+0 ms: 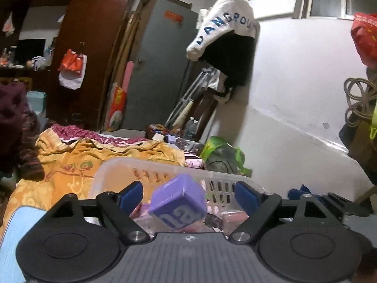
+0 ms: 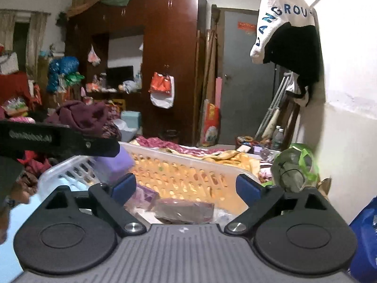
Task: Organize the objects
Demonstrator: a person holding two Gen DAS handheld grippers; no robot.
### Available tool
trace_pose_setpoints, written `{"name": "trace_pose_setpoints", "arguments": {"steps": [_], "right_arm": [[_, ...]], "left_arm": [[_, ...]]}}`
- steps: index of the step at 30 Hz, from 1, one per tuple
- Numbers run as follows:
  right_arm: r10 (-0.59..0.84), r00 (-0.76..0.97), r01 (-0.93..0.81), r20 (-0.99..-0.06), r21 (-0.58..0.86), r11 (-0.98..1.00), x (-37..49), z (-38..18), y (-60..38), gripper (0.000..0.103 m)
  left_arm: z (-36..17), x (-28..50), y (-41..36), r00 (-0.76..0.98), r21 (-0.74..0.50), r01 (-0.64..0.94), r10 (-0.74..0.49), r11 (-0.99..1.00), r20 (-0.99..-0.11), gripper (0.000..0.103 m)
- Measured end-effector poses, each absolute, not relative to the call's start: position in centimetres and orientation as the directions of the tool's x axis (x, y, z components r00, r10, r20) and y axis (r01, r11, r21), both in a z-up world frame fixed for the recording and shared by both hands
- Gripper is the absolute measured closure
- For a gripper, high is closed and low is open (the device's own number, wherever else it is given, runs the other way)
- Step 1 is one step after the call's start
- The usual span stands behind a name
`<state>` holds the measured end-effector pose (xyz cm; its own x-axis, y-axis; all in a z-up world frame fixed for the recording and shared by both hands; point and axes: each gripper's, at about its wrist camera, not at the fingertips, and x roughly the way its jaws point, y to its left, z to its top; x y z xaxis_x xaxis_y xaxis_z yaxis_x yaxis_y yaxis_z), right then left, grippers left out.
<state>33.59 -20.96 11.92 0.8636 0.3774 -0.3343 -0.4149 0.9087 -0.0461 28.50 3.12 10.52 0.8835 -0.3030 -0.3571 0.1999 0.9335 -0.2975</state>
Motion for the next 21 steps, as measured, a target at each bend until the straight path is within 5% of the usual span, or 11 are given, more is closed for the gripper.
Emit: {"name": "trace_pose_setpoints", "arguments": {"steps": [2,5,13,21], "right_arm": [[0.42,0.856,-0.443,-0.302,-0.008,0.896,31.9,12.0,-22.4,0.0],[0.443,0.851,-0.46,-0.284,0.007,0.888,29.5,11.7,-23.9,0.0],[0.329,0.875,-0.398,-0.354,-0.141,0.906,27.2,10.1,-24.1,0.0],[0.233,0.914,-0.276,-0.333,-0.088,0.957,27.2,10.2,-25.0,0.0]], "left_arm": [[10.4,26.8,3.6,0.898,-0.264,0.215,-0.296,0.94,-0.325,0.015],[10.4,23.2,4.1,0.928,-0.208,0.209,-0.261,0.956,-0.267,0.0],[9.7,18.8,3.5,0.92,-0.111,0.241,-0.264,0.964,-0.289,0.0],[9.9,18.8,1.6,0.926,-0.03,0.176,-0.176,0.984,-0.335,0.0]]}}
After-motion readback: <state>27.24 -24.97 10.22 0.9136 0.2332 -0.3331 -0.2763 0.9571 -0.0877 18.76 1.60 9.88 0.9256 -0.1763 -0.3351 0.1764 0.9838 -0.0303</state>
